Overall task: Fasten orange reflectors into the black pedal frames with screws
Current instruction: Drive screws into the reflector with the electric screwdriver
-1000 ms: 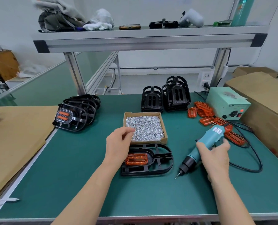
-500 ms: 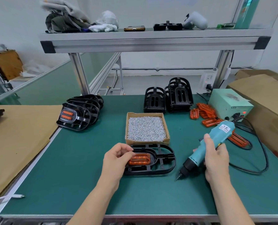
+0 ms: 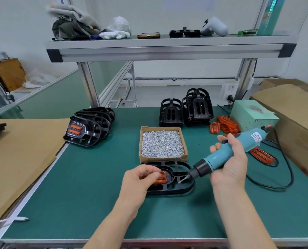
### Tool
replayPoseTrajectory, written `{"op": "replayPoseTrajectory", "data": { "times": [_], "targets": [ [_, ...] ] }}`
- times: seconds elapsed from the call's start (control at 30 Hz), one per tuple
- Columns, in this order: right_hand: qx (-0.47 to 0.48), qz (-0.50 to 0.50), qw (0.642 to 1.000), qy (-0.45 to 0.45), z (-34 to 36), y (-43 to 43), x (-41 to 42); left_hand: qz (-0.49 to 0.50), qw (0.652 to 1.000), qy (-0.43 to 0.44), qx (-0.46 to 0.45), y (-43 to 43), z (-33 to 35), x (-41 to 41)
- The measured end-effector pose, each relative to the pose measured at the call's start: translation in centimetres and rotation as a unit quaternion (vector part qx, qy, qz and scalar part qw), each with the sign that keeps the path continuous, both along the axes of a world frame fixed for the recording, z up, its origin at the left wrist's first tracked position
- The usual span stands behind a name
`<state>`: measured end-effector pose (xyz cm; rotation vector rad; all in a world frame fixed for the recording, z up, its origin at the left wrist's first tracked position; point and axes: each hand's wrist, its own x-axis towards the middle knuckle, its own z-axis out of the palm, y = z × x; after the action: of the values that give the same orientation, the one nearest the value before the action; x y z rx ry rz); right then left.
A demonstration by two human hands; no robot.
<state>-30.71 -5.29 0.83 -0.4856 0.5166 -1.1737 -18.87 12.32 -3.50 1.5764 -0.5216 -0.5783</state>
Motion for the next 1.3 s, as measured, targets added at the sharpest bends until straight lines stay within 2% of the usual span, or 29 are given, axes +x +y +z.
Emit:
{"op": "replayPoseTrajectory", "data": {
  "times": [0.17,0.33,1.3],
  "targets": [
    [-0.041,-0.047,0.997,0.050,1.4,1.6,2.0,0.008,0.997,-0.062,0.035,-0.1,0.4,-0.4],
    [-0.054,-0.096,0.993,0.042,2.4,2.3,3.1,-0.016,0.999,-0.030,0.023,0.1,0.4,-0.8],
    [-0.049,-0.093,0.993,0.050,1.1,2.7,3.4,-0.023,1.000,-0.002,0.007,-0.3,-0.1,-1.4]
  ]
}}
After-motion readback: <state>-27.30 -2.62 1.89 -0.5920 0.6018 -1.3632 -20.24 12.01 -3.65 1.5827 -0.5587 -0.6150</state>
